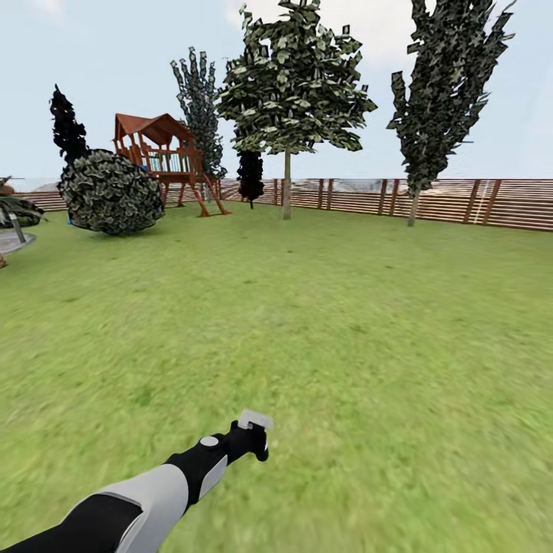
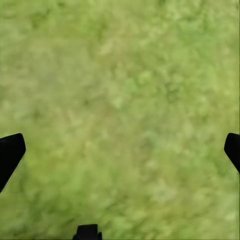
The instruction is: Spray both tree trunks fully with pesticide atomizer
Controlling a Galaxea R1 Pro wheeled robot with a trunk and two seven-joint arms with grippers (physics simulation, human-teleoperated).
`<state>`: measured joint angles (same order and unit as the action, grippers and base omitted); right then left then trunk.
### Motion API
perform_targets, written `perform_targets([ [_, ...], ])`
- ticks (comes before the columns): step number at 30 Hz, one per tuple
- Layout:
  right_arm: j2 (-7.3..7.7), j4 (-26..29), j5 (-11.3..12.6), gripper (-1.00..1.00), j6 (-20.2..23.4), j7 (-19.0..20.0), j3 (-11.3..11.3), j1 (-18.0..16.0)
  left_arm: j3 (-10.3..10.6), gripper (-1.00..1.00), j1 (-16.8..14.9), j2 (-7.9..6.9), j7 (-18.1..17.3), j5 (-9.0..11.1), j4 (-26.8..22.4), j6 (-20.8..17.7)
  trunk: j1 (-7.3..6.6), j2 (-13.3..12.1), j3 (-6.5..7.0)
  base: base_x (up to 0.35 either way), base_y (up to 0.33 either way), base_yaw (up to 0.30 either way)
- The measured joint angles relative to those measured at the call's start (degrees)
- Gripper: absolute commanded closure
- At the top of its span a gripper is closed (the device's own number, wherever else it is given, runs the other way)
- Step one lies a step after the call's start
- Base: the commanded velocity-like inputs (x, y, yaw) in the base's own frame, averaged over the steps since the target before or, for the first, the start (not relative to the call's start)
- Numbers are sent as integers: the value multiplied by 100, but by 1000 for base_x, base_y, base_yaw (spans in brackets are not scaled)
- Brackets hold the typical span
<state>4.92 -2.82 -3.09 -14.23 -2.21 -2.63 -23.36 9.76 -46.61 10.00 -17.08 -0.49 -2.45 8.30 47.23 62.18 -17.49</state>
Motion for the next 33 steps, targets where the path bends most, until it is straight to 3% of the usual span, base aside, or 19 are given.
perform_targets([
  [33, 0, 0, 0, -100, 4, -2, 0, 0, -8, 100, 0, 0, -6, 1, -5, 0, 0, 0, 0, 700, 0, 0],
])
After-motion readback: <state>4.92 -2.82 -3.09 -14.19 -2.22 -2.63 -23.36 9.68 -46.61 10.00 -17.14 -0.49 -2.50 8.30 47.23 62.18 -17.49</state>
